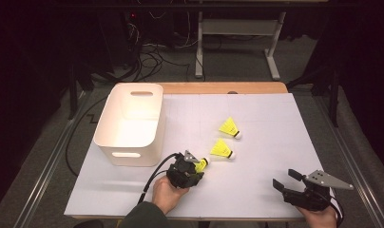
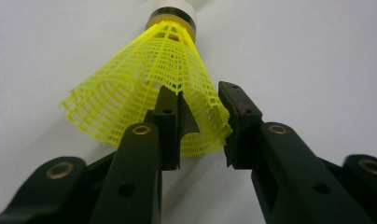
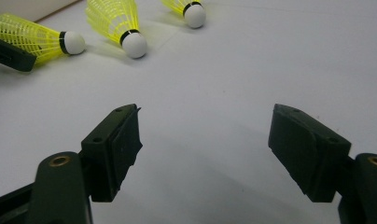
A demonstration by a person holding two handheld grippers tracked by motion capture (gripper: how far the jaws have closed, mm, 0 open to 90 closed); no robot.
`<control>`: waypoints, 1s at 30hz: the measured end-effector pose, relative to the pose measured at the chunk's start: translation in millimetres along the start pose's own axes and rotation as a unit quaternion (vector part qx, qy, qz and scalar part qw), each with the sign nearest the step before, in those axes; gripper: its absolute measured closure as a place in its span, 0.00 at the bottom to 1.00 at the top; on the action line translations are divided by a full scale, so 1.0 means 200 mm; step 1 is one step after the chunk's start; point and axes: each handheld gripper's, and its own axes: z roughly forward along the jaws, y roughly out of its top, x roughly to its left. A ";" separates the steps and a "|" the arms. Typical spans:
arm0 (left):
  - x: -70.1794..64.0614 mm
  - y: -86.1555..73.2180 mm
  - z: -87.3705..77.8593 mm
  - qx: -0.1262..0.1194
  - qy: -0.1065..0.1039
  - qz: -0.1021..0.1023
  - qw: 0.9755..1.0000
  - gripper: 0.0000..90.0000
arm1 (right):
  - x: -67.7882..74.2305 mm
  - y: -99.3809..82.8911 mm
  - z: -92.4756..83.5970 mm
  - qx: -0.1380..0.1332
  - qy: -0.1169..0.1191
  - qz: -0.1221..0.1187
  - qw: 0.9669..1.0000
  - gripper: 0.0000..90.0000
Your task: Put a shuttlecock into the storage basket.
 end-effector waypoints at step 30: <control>-0.02 0.02 -0.04 0.008 0.021 0.019 1.000 0.99 | 0.00 0.00 0.00 -0.001 0.000 -0.003 1.000 0.28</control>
